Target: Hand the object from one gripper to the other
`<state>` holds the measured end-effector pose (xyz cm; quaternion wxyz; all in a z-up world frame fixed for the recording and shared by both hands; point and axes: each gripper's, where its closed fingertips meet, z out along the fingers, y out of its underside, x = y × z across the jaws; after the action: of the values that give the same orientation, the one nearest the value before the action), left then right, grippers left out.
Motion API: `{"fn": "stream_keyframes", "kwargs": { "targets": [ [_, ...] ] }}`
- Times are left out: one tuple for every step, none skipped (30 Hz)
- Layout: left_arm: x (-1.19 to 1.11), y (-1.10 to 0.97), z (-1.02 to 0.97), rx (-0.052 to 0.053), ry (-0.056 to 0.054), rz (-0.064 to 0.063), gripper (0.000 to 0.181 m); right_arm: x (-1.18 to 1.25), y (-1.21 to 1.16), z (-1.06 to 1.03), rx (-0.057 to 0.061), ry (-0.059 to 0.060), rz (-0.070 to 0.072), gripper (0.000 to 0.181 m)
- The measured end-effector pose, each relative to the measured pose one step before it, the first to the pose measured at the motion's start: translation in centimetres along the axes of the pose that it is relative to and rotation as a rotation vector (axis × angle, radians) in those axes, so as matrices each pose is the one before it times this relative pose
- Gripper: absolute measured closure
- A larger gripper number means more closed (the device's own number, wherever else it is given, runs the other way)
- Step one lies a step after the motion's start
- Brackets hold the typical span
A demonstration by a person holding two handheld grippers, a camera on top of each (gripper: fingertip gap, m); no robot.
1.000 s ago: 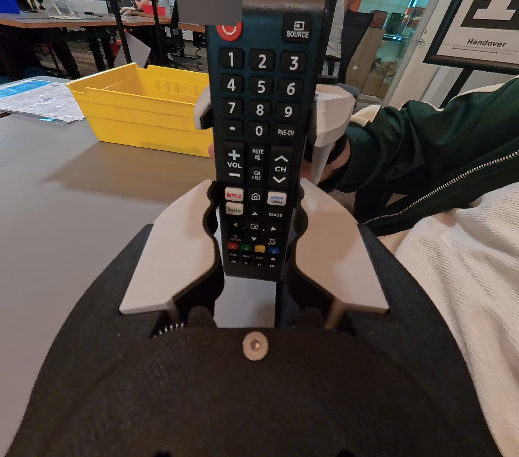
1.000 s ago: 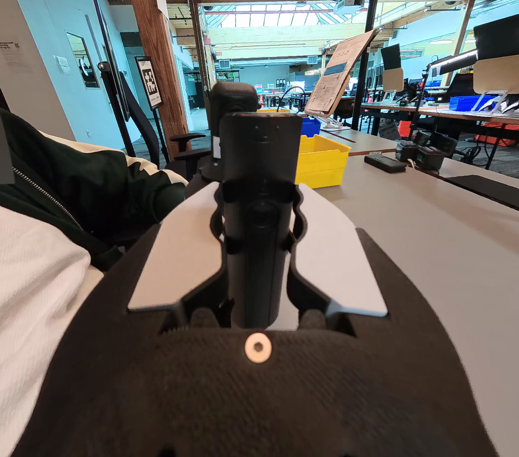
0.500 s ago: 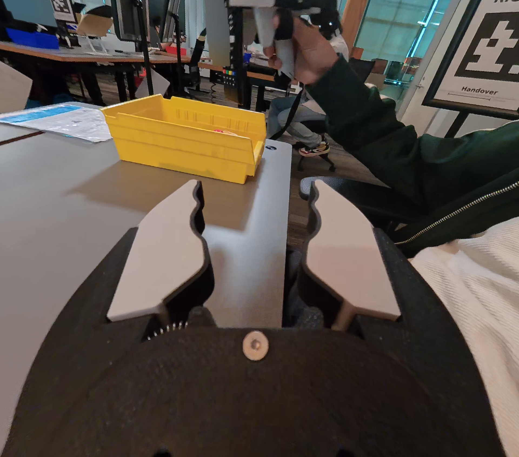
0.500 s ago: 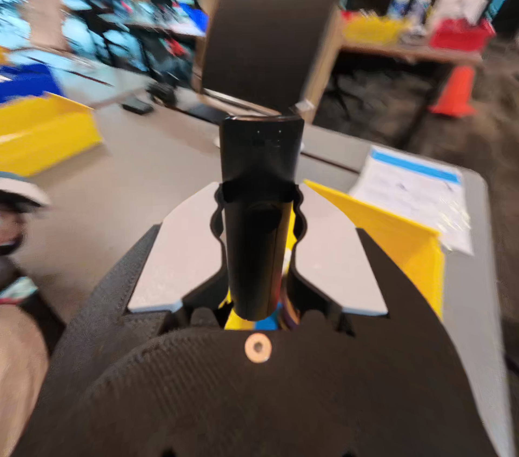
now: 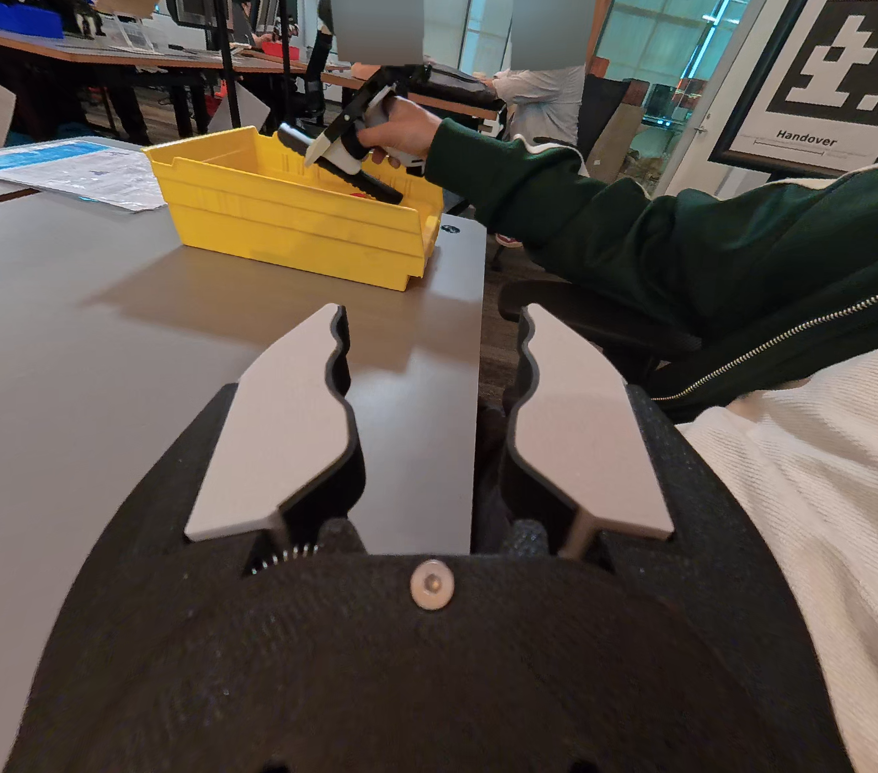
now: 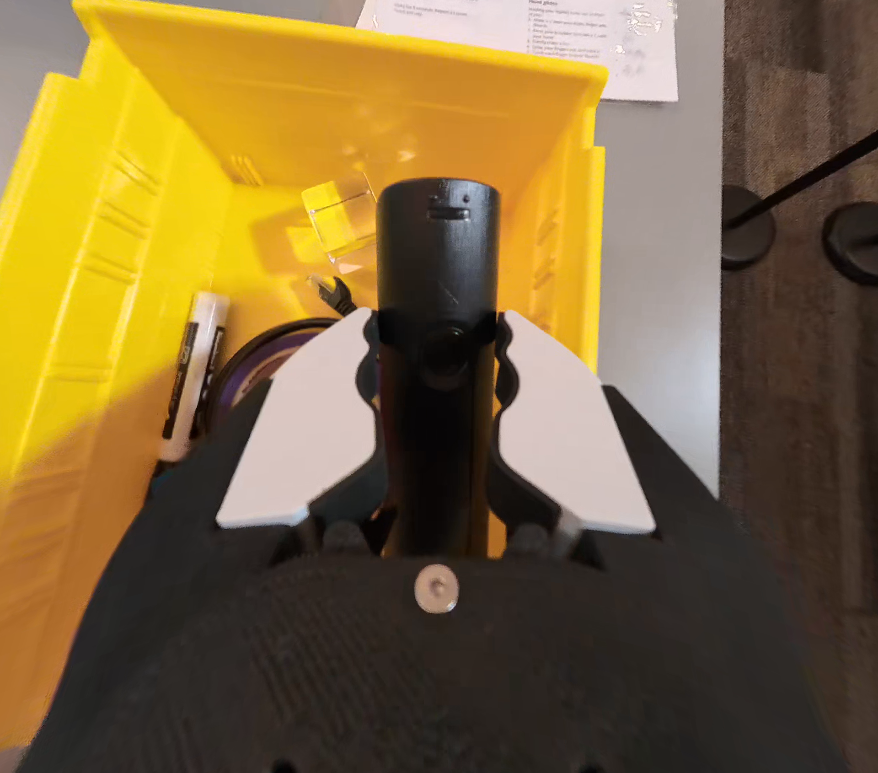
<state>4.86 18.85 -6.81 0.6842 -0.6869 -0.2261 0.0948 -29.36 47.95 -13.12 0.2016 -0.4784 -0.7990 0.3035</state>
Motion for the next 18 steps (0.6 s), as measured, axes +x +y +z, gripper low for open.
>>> {"fn": "stream_keyframes", "kwargs": {
  "targets": [
    [0.041, -0.030, -0.024, -0.0006, 0.0000, 0.0035, 0.114, 0.022, -0.003, 0.222, -0.0075, 0.0114, -0.0018, 0.133],
    [0.031, -0.010, -0.017, -0.0015, -0.0001, 0.0038, 0.114, 0.071, -0.013, 0.077, -0.0052, 0.0216, -0.0177, 0.135],
    [0.016, 0.009, -0.003, -0.0010, 0.0001, 0.0031, 0.114, 0.095, -0.140, -0.124, 0.0047, 0.0277, -0.0230, 0.134],
    [0.014, 0.018, -0.004, -0.0013, 0.0008, 0.0013, 0.114, 0.026, -0.211, -0.307, 0.0080, 0.0254, -0.0247, 0.129],
    [0.006, 0.032, 0.007, -0.0011, 0.0010, -0.0001, 0.114, -0.123, -0.278, -0.464, 0.0096, 0.0178, -0.0240, 0.124],
    [-0.023, 0.034, 0.013, -0.0009, 0.0004, -0.0018, 0.114, -0.341, -0.387, -0.630, 0.0145, 0.0066, -0.0212, 0.120],
    [-0.035, 0.043, 0.026, -0.0004, 0.0006, -0.0026, 0.115, -0.653, -0.612, -0.827, 0.0263, -0.0081, -0.0185, 0.119],
    [-0.061, 0.041, 0.025, -0.0005, -0.0001, -0.0033, 0.115, -1.084, -0.946, -1.067, 0.0440, -0.0250, -0.0166, 0.118],
    [-0.043, 0.055, 0.029, -0.0007, 0.0002, -0.0037, 0.115, -1.613, -1.256, -1.293, 0.0601, -0.0425, -0.0148, 0.117],
    [-0.063, 0.044, 0.026, -0.0015, -0.0010, -0.0039, 0.115, -2.230, -1.545, -1.427, 0.0729, -0.0631, -0.0150, 0.117],
    [-0.058, 0.019, 0.012, -0.0015, -0.0022, -0.0024, 0.115, -2.872, -1.741, -1.427, 0.0822, -0.0823, -0.0153, 0.116],
    [-0.063, -0.021, -0.026, -0.0026, -0.0031, -0.0003, 0.115, -3.377, -1.794, -1.223, 0.0874, -0.0940, -0.0160, 0.116],
    [-0.095, -0.096, -0.081, -0.0032, -0.0067, 0.0027, 0.114, -3.642, -1.695, -0.838, 0.0851, -0.0959, -0.0180, 0.116],
    [-0.157, -0.191, -0.171, -0.0012, -0.0118, 0.0065, 0.115, -3.719, -1.431, -0.355, 0.0774, -0.0933, -0.0245, 0.114],
    [-0.218, -0.283, -0.251, 0.0010, -0.0150, 0.0102, 0.115, -3.534, -0.958, 0.126, 0.0620, -0.0825, -0.0273, 0.112],
    [-0.280, -0.383, -0.358, 0.0038, -0.0188, 0.0113, 0.116, -3.155, -0.330, 0.510, 0.0436, -0.0659, -0.0227, 0.110],
    [-0.385, -0.501, -0.489, 0.0044, -0.0232, 0.0106, 0.117, -2.789, 0.271, 0.807, 0.0280, -0.0529, -0.0181, 0.108],
    [-0.458, -0.672, -0.671, 0.0089, -0.0255, 0.0107, 0.119, -2.459, 0.773, 1.011, 0.0150, -0.0462, -0.0168, 0.107]
  ]
}}
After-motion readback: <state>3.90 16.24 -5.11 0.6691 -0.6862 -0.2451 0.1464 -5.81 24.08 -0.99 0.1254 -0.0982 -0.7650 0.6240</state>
